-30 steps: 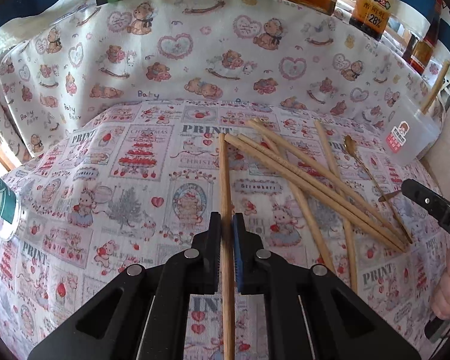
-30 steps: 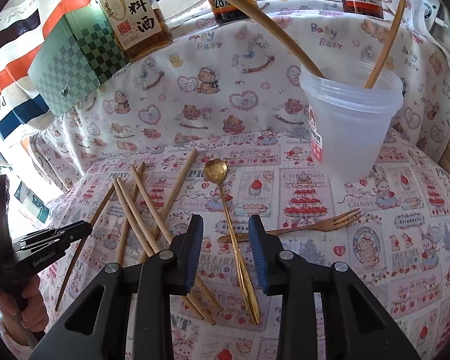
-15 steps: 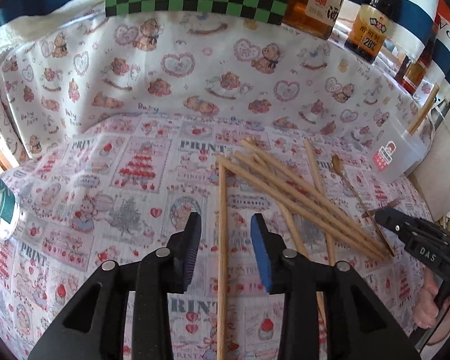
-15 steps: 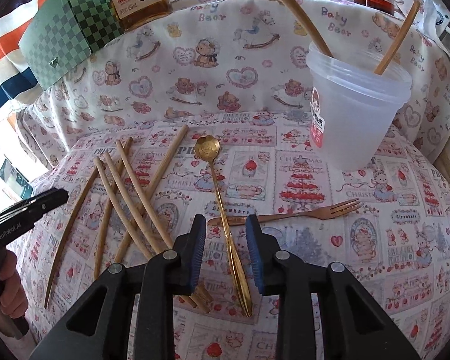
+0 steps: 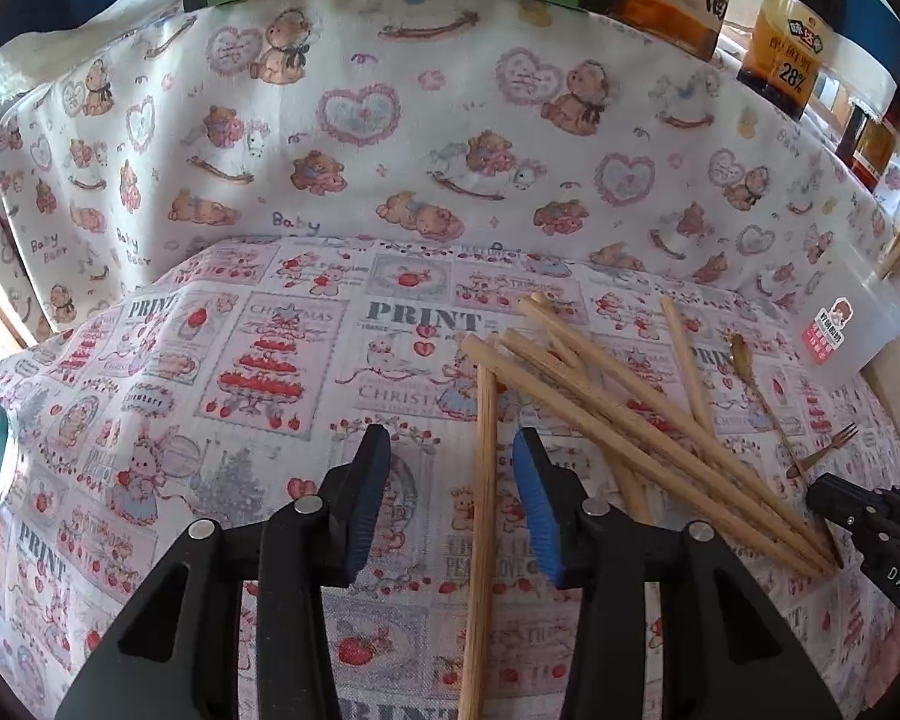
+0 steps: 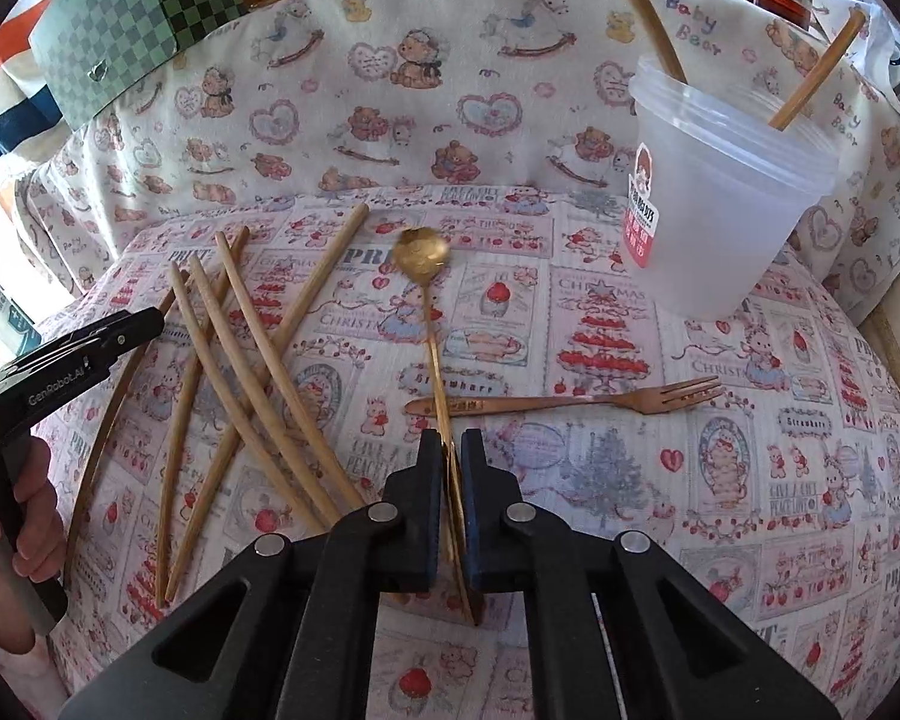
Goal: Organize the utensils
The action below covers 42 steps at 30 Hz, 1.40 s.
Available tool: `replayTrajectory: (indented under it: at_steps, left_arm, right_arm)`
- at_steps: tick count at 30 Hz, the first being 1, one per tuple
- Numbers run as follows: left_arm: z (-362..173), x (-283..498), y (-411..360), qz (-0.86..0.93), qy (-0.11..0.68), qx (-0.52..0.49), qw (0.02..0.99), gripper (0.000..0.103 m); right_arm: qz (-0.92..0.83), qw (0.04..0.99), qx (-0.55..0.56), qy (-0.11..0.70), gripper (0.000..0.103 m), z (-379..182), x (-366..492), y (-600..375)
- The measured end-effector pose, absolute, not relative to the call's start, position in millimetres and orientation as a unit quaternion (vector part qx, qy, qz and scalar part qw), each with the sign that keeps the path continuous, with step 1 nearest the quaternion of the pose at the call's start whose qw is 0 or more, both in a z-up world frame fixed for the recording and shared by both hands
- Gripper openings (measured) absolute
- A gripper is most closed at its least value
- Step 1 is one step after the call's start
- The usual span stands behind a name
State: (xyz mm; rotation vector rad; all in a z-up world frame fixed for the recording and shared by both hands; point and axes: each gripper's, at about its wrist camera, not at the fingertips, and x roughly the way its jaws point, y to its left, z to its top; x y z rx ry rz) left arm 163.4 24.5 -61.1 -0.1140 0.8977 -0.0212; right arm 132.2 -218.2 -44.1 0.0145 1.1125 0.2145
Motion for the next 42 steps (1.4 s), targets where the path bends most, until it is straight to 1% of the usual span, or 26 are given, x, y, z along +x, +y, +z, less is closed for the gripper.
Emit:
replayTrajectory:
  at_steps: [1,2,3,5,8,12,14,16,19,21,26,30,38,42]
  left_arm:
    - [-61.1,162.9,22.4,-0.009,0.434,-0.046,0.9,0.023]
    - [-61.6,161.5,21.0,-0.013,0.437,-0.041,0.899,0.008]
    - [-61.3,160.4,20.5,-0.017,0.441,-0.042,0.896,0.006]
    - [-55.5,152.5,20.7,-0.03,0.444,-0.052,0.894,0.006]
    - [-29.4,129.3,19.1,-0.057,0.402,-0.061,0.912,0.006]
    - [8.2,96.1,26.3,-0.092,0.334,-0.101,0.933,0.006]
    - [22.6,81.5,32.6,-0.095,0.298,-0.118,0.943,0.006]
    - [36.6,68.2,41.0,-0.099,0.251,-0.137,0.953,0.006]
    - [49.5,55.3,50.6,-0.097,0.207,-0.157,0.961,0.006]
    - [53.6,54.4,57.2,-0.105,0.199,-0.166,0.96,0.006]
    - [50.9,59.5,51.6,-0.072,0.206,-0.139,0.966,0.006]
    - [48.7,56.6,54.7,-0.084,0.199,-0.147,0.965,0.006]
    - [66.6,22.0,65.1,-0.073,0.097,-0.165,0.979,0.006]
    - [65.2,25.1,62.4,-0.078,0.099,-0.163,0.979,0.006]
  right_arm:
    - [0.105,0.84,0.006,0.532,0.006,-43.6,131.2,-216.7]
    - [0.105,0.837,0.001,0.537,0.006,-42.9,129.8,-215.7]
    - [0.099,0.835,-0.009,0.542,0.006,-41.0,127.8,-213.4]
    - [0.098,0.842,-0.028,0.53,0.006,-31.6,119.2,-209.2]
    - [0.103,0.851,-0.034,0.513,0.006,-16.6,111.8,-206.1]
    - [0.106,0.859,-0.027,0.501,0.007,-8.7,110.5,-207.5]
    - [0.1,0.86,-0.022,0.5,0.011,-8.5,112.3,-209.7]
    - [0.099,0.862,-0.017,0.498,0.023,-8.0,114.2,-212.9]
    - [0.092,0.867,-0.011,0.489,0.031,-7.3,115.7,-217.3]
    - [0.091,0.871,-0.007,0.484,0.033,-7.2,116.7,-218.6]
    - [0.092,0.873,-0.008,0.479,0.033,-8.4,116.6,-217.5]
    - [0.091,0.874,-0.015,0.478,0.033,-10.1,116.7,-213.7]
    - [0.085,0.878,-0.006,0.472,0.033,-9.8,117.4,-217.9]
    - [0.083,0.877,-0.01,0.473,0.033,-10.2,117.0,-216.7]
